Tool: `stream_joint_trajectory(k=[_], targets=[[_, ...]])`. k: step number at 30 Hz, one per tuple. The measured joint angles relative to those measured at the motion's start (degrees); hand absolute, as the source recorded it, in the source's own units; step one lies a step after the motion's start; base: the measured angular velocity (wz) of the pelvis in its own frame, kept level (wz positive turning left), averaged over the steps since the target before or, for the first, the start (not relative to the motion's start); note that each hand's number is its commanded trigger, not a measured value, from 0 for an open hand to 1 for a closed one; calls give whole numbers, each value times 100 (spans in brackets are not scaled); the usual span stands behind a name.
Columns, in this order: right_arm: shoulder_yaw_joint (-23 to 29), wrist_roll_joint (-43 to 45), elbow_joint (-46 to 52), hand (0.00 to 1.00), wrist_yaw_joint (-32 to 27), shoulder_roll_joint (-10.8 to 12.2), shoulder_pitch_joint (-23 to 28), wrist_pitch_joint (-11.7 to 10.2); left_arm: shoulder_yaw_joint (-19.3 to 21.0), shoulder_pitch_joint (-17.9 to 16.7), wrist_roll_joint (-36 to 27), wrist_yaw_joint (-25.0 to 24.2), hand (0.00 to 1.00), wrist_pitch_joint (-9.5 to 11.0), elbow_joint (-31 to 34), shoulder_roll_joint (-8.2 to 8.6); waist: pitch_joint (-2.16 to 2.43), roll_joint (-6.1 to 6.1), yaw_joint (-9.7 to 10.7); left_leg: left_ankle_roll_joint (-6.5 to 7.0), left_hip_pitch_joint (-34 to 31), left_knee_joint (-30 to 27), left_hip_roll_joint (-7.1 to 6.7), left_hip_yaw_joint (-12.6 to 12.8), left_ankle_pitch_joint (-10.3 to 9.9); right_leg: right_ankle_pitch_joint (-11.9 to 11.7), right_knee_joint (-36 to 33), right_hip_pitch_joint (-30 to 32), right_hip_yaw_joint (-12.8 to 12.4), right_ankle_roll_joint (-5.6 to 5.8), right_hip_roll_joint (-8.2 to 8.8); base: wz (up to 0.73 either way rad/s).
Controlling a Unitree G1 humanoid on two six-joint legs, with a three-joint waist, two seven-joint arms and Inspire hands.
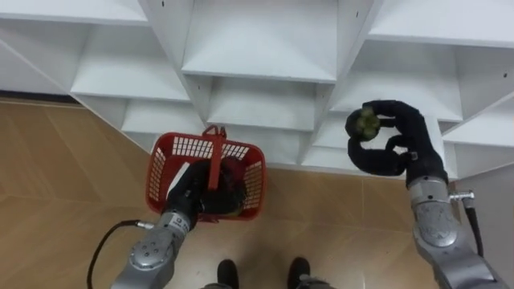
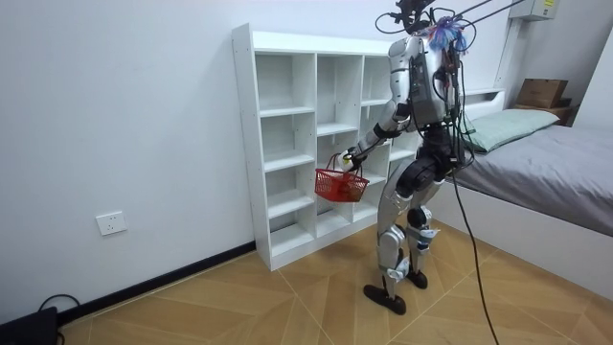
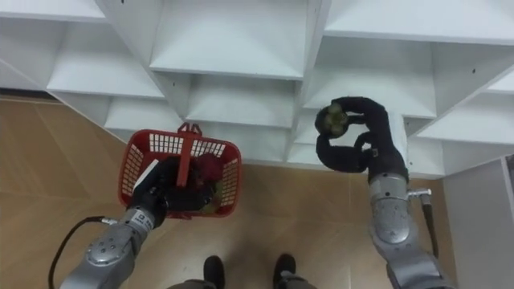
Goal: Collect fruits from the closet
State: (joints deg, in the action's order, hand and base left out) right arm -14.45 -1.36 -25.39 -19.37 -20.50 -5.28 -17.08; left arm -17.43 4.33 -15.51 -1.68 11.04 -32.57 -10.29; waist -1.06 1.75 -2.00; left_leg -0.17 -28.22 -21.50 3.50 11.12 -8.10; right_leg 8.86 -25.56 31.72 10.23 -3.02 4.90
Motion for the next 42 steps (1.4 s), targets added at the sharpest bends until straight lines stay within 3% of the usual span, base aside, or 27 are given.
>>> stream_joint_trajectory(k=[13,18,23,30,42], targets=[[6,232,169,100,857,421,319,20,49,-185,68,2,100,0,12,100,16,-26,174,-2,-75,19,21,-2,-2,-11,72,21,64,0,-7,0],[-44,491,589,100,966,461,496,38,26,-187,30,-8,100,0,101,178,30,-49,135,-3,-158,8,37,-10,-3,-18,89,79,77,-5,-24,1],[-247,693,855,100,1074,686,568,42,2,-167,-7,-27,100,1,148,332,57,-95,16,-7,-154,5,78,40,-3,-39,82,90,42,-20,-62,-4],[-432,691,1049,100,1398,726,561,180,-131,-215,-15,-176,100,0,187,393,54,-104,-2,-8,-136,14,79,65,-4,-53,94,111,-12,-26,-74,-2],[-459,887,1230,100,1682,833,595,216,-326,-289,-68,-525,100,1,361,434,44,-131,1,-13,-136,26,84,73,-5,-60,115,108,-27,-31,-86,0]])
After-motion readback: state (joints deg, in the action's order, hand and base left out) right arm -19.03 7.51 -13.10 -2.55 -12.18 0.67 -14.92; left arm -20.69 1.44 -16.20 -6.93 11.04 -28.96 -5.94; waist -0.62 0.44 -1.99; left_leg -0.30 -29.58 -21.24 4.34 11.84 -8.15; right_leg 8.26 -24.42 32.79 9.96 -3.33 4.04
